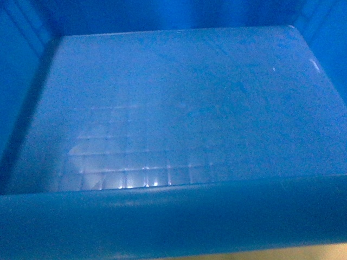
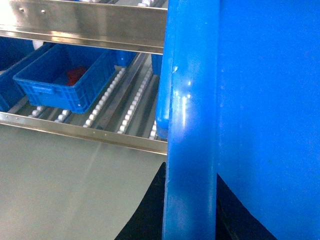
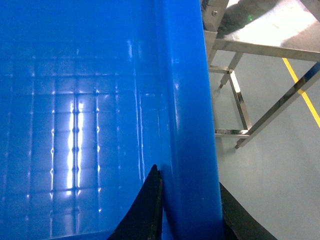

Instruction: Place box next to blue box on left shelf

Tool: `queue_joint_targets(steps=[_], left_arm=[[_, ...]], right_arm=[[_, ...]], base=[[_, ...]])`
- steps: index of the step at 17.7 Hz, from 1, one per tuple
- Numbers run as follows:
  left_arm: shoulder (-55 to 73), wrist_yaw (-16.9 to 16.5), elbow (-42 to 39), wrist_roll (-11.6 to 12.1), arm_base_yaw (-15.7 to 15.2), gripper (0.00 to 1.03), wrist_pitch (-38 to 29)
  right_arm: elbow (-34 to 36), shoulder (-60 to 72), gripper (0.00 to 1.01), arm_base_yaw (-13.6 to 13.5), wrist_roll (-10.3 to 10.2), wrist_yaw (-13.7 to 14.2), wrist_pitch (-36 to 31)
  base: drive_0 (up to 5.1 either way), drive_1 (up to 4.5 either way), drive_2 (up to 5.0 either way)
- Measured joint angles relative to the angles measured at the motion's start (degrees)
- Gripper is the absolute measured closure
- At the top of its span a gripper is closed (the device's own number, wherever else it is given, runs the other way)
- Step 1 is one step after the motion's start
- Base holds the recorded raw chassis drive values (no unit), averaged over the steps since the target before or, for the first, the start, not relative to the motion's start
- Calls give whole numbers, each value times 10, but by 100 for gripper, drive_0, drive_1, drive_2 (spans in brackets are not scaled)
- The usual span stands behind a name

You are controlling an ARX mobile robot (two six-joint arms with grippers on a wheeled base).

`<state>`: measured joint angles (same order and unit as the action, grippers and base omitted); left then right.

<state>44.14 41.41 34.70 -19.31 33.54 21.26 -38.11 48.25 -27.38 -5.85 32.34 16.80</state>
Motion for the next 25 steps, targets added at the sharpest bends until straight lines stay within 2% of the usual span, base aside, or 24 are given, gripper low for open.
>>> queue_joint_targets(steps=[22, 25], left_arm=[[0, 0, 0, 0, 0, 92, -1], [-3, 4, 0, 2, 0, 92, -1]], right_arm=[[0, 0, 85, 0, 0, 0, 0], [0, 0, 85, -1, -1, -2, -5]], base=[[-491, 222, 263], [0, 0, 0]])
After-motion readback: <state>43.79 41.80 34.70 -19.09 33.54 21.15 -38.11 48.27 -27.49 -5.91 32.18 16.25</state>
